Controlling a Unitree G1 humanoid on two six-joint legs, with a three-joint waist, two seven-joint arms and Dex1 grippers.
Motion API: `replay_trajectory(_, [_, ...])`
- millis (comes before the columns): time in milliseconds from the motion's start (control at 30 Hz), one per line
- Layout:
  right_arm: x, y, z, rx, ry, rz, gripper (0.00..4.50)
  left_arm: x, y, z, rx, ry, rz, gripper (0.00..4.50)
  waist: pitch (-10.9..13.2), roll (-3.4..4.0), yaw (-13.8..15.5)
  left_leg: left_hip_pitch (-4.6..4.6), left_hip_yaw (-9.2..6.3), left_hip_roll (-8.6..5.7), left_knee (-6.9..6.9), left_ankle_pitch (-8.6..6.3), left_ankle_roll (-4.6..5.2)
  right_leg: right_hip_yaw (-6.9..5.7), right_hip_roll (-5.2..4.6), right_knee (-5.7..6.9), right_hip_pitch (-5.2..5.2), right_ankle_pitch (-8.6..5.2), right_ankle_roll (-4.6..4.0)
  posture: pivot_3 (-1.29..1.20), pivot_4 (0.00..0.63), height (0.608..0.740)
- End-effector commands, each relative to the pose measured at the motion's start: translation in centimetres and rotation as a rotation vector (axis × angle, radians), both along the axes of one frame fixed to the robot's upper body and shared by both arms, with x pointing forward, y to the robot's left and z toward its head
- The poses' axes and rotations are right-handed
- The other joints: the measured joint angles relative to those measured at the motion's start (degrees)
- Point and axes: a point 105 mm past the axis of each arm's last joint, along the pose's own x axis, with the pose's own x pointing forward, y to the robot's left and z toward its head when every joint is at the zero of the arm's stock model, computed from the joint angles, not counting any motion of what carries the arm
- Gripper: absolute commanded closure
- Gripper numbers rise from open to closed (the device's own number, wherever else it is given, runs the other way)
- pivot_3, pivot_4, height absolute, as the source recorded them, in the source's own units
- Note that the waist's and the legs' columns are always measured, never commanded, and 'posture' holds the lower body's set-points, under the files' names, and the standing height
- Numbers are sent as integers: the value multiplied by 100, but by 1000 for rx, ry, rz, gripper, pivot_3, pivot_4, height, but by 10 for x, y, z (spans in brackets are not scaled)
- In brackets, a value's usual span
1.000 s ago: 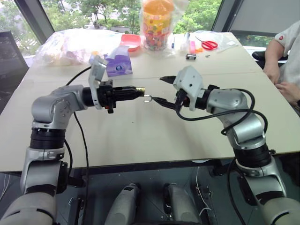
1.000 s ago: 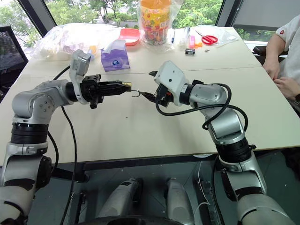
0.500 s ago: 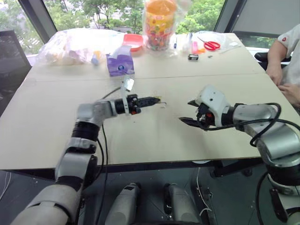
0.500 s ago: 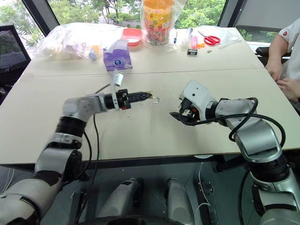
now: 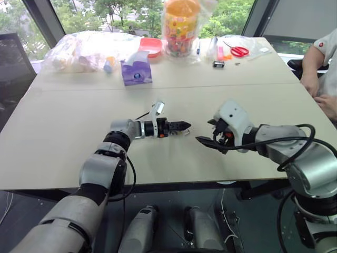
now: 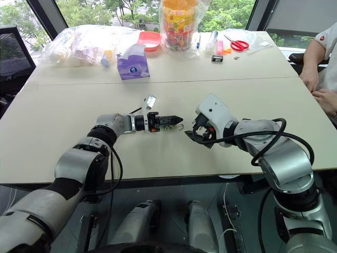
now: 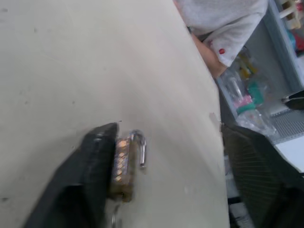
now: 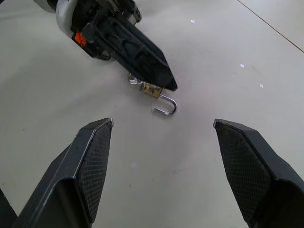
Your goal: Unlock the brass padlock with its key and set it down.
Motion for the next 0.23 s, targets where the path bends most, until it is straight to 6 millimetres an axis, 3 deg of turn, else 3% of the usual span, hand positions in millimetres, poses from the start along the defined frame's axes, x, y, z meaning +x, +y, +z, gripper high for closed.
replay_trajectory(33, [0,-12,11,-8,-58,-37,958,22,52,17,180,-189,101,312,-1,-2,-59,4,2,0,1,0,-1,1,0,0,2,1,1,0,150,740])
replay_trajectory(133, [0,-16,5,-16,-59,-48,958,27,89,47,190,-336,149,312,-1,-1,-163,6,3,10,-4,-4,-6,1,2,1,0,3,-2,0,150,740])
replay_trajectory(233, [2,-13,1,6,-69,-44,958,22,113,69,171,-418,199,312,-1,-1,-150,5,1,13,-16,-3,-4,4,1,1,-7,2,-2,0,150,740])
